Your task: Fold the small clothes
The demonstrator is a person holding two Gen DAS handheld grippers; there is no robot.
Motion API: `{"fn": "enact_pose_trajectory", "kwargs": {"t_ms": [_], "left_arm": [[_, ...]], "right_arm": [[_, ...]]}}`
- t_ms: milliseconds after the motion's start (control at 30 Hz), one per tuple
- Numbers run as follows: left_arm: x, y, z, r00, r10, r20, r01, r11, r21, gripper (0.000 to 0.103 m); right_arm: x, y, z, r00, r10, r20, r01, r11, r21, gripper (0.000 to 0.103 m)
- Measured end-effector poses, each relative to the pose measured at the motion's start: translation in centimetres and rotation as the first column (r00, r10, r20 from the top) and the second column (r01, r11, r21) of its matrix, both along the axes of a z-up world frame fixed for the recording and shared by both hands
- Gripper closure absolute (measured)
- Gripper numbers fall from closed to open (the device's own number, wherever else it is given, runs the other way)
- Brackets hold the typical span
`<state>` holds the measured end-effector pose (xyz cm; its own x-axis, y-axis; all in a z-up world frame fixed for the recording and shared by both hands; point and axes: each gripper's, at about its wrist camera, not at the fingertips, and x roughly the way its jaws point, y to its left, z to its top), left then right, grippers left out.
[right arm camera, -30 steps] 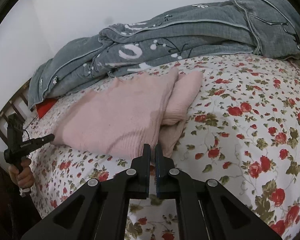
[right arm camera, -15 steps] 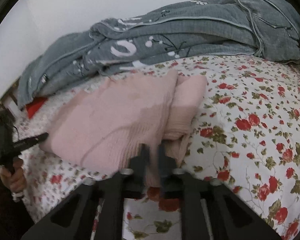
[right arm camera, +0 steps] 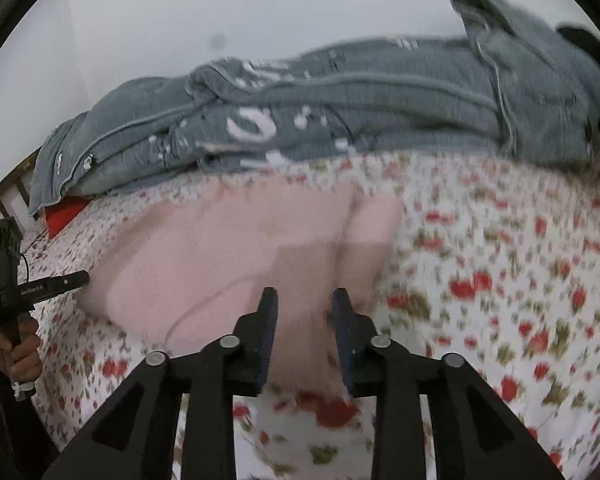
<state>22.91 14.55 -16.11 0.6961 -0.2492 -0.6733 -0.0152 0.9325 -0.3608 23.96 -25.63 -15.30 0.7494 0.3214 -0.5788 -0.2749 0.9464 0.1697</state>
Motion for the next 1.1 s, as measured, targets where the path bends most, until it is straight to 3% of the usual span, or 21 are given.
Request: {"fn": "enact_pose_trajectory", "kwargs": {"t_ms": [133, 333, 567, 767, 867, 967, 1100], "left_arm": [[2.2, -0.3, -0.2, 1.000, 0.018, -0.022, -0.018, 1.000, -0.001, 0.045], [5.4, -0.8, -2.5, 0.992, 0.048, -0.117, -0.047, 0.999, 0.008, 0.043], [6.2, -0.1, -3.6, 0.993, 0.064, -0.098, -0.069, 0.997, -0.047, 0.040], [6.8, -0.6, -3.8, 0.993, 0.069, -0.091, -0.071, 0.997, -0.020, 0.040], [7.2, -0.3, -3.8, 0.992, 0.073, -0.101, -0.078, 0.996, -0.047, 0.043], [7.3, 0.0, -3.7, 0.992, 0.066, -0.112, -0.076, 0.993, -0.086, 0.053], [7.2, -0.1, -3.6, 0.991, 0.065, -0.120, -0.077, 0.992, -0.097, 0.065]], "right_arm": [[0.7, 3.4, 0.6, 0.999, 0.034, 0.035, -0.033, 0.999, -0.012, 0.066], [2.4, 8.5, -1.7, 0.997, 0.073, -0.008, -0.074, 0.996, -0.057, 0.066], [3.9, 11.6, -3.7, 0.996, 0.058, -0.063, -0.065, 0.991, -0.119, 0.065], [4.9, 12.4, -4.5, 0.997, 0.007, -0.080, -0.020, 0.987, -0.160, 0.062], [5.3, 12.9, -4.2, 0.996, -0.020, -0.084, 0.006, 0.986, -0.165, 0.062], [5.2, 13.4, -3.8, 0.995, -0.026, -0.094, 0.015, 0.993, -0.119, 0.061], [4.9, 15.2, -4.6, 0.996, -0.052, -0.068, 0.037, 0.977, -0.209, 0.061]]}}
